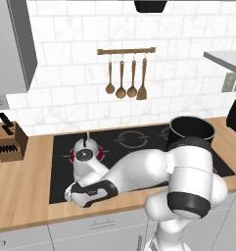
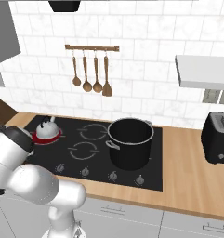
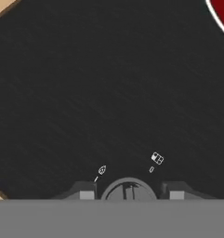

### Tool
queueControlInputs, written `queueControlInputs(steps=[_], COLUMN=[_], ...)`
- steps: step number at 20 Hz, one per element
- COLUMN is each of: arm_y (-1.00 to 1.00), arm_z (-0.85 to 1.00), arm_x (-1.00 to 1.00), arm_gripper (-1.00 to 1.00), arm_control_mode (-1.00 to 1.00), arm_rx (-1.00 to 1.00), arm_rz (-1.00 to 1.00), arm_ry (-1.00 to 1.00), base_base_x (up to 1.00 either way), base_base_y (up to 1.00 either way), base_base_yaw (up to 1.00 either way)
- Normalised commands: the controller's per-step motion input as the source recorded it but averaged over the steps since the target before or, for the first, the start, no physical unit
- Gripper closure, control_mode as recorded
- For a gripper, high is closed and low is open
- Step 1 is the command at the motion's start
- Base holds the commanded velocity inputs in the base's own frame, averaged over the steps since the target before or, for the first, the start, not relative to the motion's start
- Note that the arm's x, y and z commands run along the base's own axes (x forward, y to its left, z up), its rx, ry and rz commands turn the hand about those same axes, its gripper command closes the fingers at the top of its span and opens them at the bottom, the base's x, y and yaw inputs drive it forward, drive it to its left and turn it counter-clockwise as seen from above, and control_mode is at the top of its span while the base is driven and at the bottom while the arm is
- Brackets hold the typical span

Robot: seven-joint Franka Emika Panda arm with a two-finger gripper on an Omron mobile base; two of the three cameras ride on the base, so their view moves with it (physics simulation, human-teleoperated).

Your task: Pick the kettle from the counter and place it on a stove burner. Then turn the burner on.

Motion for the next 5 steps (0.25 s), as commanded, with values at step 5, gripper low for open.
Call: queueControlInputs(steps=[5], arm_y=[0.2], arm_z=[0.0], arm_x=[-0.01], arm_gripper=[1.0], arm_control_mode=[-1.0], arm_rx=[-0.1], arm_rz=[0.21], arm_ry=[0.0], base_base_x=[0.0], base_base_y=[0.0], base_base_yaw=[0.0])
